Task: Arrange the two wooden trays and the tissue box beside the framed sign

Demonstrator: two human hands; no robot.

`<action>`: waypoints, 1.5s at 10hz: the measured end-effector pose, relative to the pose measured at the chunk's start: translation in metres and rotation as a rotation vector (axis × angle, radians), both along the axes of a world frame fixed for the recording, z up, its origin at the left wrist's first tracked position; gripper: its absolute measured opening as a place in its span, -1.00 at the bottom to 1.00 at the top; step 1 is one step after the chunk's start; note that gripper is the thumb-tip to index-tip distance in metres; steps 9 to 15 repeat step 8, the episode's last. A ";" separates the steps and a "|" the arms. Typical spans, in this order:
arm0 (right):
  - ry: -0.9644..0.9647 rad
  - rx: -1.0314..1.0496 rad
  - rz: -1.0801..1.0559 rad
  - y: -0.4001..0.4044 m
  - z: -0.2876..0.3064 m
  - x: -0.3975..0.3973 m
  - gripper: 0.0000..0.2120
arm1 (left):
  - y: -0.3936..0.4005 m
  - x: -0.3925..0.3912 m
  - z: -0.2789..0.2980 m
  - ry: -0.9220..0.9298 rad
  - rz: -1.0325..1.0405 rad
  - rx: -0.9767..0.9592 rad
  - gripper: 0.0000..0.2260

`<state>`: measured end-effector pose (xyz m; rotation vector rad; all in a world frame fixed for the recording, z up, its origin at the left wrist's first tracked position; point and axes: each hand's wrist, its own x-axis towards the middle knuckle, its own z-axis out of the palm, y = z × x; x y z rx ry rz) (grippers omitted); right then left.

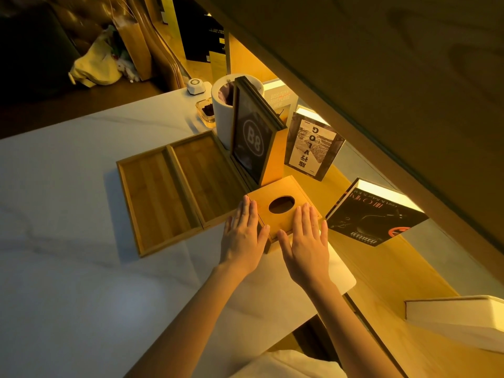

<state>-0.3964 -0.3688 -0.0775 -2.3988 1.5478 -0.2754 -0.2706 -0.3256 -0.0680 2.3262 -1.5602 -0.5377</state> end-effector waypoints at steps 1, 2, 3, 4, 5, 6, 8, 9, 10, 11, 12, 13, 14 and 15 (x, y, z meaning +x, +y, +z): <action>0.010 -0.009 0.003 0.000 0.000 0.001 -0.27 | 0.000 0.000 0.000 -0.002 -0.003 0.006 -0.44; 0.006 0.002 0.008 0.000 0.001 0.001 -0.26 | -0.001 0.000 -0.001 0.000 0.003 0.008 -0.44; 0.015 0.022 0.007 0.000 0.006 0.001 -0.31 | -0.002 0.000 0.002 0.018 -0.003 0.027 -0.44; 0.017 0.051 -0.002 -0.004 0.014 0.003 -0.37 | -0.002 0.003 0.007 0.059 -0.016 0.028 -0.46; -0.085 0.025 0.053 -0.009 0.031 0.009 -0.52 | 0.001 0.011 0.020 0.162 0.021 -0.047 -0.51; -0.166 0.113 0.223 -0.010 0.055 0.021 -0.67 | 0.004 0.020 0.043 0.239 0.082 -0.170 -0.61; -0.511 0.192 0.410 -0.011 0.127 0.055 -0.77 | 0.026 0.062 0.127 0.281 0.164 -0.443 -0.63; -0.511 0.192 0.410 -0.011 0.127 0.055 -0.77 | 0.026 0.062 0.127 0.281 0.164 -0.443 -0.63; -0.511 0.192 0.410 -0.011 0.127 0.055 -0.77 | 0.026 0.062 0.127 0.281 0.164 -0.443 -0.63; -0.511 0.192 0.410 -0.011 0.127 0.055 -0.77 | 0.026 0.062 0.127 0.281 0.164 -0.443 -0.63; -0.511 0.192 0.410 -0.011 0.127 0.055 -0.77 | 0.026 0.062 0.127 0.281 0.164 -0.443 -0.63; -0.511 0.192 0.410 -0.011 0.127 0.055 -0.77 | 0.026 0.062 0.127 0.281 0.164 -0.443 -0.63; -0.511 0.192 0.410 -0.011 0.127 0.055 -0.77 | 0.026 0.062 0.127 0.281 0.164 -0.443 -0.63; -0.511 0.192 0.410 -0.011 0.127 0.055 -0.77 | 0.026 0.062 0.127 0.281 0.164 -0.443 -0.63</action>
